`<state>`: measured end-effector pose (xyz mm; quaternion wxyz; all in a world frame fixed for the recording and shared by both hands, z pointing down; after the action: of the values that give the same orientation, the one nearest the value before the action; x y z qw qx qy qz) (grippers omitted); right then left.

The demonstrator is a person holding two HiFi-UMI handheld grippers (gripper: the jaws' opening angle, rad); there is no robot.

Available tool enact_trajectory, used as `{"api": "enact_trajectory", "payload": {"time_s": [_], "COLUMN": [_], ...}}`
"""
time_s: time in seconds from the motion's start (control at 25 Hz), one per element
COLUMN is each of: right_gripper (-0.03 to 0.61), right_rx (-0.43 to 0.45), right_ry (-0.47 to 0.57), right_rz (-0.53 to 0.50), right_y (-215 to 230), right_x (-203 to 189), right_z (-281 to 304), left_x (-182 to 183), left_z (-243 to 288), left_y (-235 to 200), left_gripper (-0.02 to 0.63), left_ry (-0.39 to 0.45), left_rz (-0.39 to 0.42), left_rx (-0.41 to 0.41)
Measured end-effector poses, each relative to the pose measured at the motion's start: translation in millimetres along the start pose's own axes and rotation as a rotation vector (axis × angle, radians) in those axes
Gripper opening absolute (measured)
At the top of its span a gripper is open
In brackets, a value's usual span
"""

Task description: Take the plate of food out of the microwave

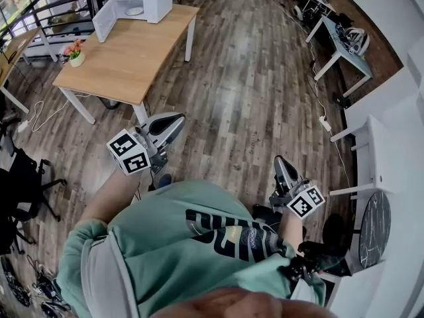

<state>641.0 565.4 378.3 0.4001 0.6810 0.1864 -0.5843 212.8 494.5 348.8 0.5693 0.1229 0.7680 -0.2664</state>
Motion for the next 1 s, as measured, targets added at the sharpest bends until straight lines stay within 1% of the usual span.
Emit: {"api": "enact_trajectory", "payload": {"time_s": [0.08,0.2,0.32,0.4,0.52,0.76,0.88,1.0], "right_gripper": [0.006,0.006,0.006,0.006,0.006,0.006,0.006,0.006], "right_rx": [-0.021,-0.039,-0.044,-0.040,-0.011,0.000,-0.004,0.000], "right_ry": [0.003,-0.001,-0.007,0.001,-0.025,-0.069,-0.088,-0.082], "right_rz": [-0.013,-0.032,-0.068,-0.060,-0.068,-0.061,-0.055,-0.040], "right_y": [-3,-14,-21,-21,-25,-15,1,25], "right_x": [3,11,20,26,28,26,26,28], "right_z": [27,75,128,167,219,282,296,301], "left_x": [7,21,40,50,56,51,47,39], "left_z": [-1,-7,-16,-20,-26,-23,-13,2], "left_y": [-33,-85,-138,-172,-214,-272,-288,-297], "left_gripper": [-0.006,-0.006,-0.006,-0.006,-0.006,-0.006,-0.006,-0.006], "left_ry": [0.015,0.015,0.023,0.038,0.038,0.009,-0.003,-0.021], "left_rz": [-0.011,-0.024,-0.014,-0.029,-0.064,-0.118,-0.124,-0.127], "left_rx": [-0.012,-0.023,-0.029,-0.027,-0.023,-0.021,-0.016,-0.001]}}
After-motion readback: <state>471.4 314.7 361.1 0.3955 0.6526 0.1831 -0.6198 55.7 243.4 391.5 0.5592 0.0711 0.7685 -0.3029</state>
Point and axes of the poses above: the fingertips, and each gripper's own axes: z forward along the fingers, y to its right, x out of its top, the point moved 9 cm from there along -z, backward along the fingers
